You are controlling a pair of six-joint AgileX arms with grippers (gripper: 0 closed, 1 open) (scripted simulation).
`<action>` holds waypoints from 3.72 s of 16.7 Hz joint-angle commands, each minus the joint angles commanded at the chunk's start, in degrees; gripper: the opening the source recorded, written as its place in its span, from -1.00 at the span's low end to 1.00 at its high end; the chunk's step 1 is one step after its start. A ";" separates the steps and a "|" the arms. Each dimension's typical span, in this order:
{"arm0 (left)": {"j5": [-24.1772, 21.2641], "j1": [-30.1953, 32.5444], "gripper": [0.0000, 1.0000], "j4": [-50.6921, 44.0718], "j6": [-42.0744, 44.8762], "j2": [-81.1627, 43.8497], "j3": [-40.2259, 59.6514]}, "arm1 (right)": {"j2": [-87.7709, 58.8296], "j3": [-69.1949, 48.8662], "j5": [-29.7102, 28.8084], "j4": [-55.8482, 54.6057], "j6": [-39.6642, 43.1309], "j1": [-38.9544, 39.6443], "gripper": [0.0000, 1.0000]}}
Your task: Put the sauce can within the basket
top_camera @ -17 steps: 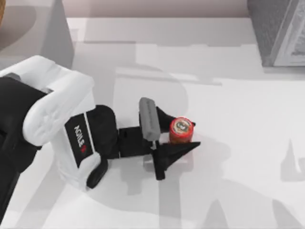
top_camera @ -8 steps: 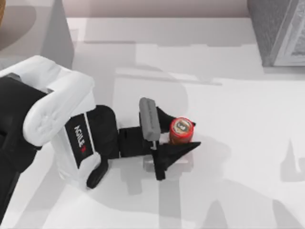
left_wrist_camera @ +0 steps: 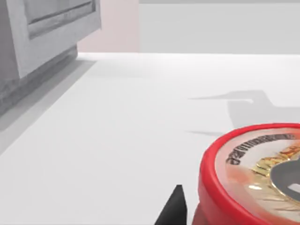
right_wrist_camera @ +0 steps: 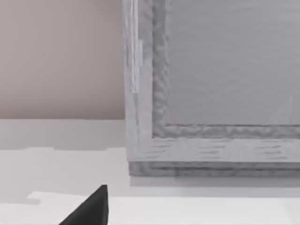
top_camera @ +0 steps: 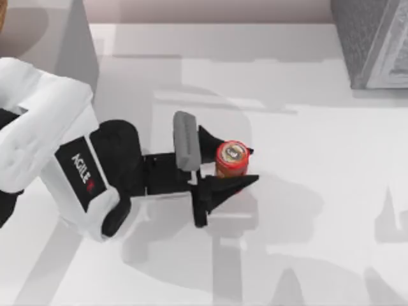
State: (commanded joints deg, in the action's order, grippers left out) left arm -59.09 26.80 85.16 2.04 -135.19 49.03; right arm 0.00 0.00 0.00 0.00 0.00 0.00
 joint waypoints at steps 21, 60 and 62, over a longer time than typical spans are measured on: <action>-36.01 -38.22 -1.00 -50.88 -8.14 97.60 -38.51 | 0.00 0.00 0.00 0.00 0.00 0.00 1.00; -30.32 -64.38 -1.00 -110.93 20.51 28.18 61.17 | 0.00 0.00 0.00 0.00 0.00 0.00 1.00; -30.35 -64.08 -1.00 -110.71 20.58 28.33 60.91 | 0.00 0.00 0.00 0.00 0.00 0.00 1.00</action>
State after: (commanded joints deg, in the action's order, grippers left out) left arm -89.44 -37.28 -25.55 22.61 -106.86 109.93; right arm 0.00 0.00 0.00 0.00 0.00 0.00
